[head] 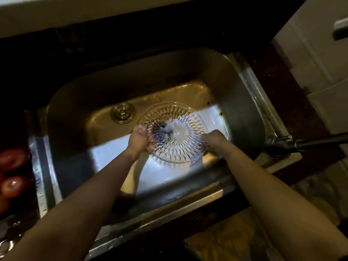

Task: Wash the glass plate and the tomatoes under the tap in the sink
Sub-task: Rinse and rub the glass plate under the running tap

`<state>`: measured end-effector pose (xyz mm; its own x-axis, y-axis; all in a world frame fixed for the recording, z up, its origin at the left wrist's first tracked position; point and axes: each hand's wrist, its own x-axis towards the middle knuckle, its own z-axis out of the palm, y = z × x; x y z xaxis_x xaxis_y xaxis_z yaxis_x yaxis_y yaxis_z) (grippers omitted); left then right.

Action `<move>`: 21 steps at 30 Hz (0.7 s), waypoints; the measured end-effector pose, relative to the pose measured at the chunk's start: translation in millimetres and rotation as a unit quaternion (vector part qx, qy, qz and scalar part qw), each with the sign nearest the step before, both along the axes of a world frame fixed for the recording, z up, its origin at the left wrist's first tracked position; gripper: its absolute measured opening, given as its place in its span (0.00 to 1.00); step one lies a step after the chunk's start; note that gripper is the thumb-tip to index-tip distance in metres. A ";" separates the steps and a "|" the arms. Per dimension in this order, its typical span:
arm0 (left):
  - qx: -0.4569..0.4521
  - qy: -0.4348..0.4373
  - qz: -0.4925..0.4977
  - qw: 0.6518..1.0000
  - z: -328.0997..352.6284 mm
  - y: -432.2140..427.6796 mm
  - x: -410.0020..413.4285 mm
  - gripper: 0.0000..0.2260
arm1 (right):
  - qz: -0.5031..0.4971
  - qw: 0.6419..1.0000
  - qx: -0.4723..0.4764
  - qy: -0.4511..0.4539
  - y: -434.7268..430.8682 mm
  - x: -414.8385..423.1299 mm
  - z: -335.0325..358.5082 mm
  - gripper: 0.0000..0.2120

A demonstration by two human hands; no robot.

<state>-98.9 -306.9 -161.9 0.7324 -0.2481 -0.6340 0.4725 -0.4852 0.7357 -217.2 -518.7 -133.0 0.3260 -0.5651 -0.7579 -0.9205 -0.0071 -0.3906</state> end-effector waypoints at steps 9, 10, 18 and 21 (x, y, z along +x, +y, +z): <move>-0.133 -0.069 0.103 0.983 63.4 -14.6 -10.3 0.07 | 0.115 0.945 -0.255 -0.170 10.0 -47.2 125.2 0.15; -0.145 -0.066 0.108 0.981 68.8 -16.9 -9.8 0.07 | 0.089 0.915 -0.323 -0.223 14.0 -61.5 145.1 0.13; -0.201 -0.049 0.099 0.973 104.4 -41.3 -10.5 0.07 | -0.003 0.913 -0.370 -0.169 -4.5 -112.5 175.6 0.14; -0.212 -0.059 0.089 0.971 111.8 -48.2 -11.1 0.07 | -0.046 0.926 -0.300 -0.225 -10.7 -107.3 161.0 0.13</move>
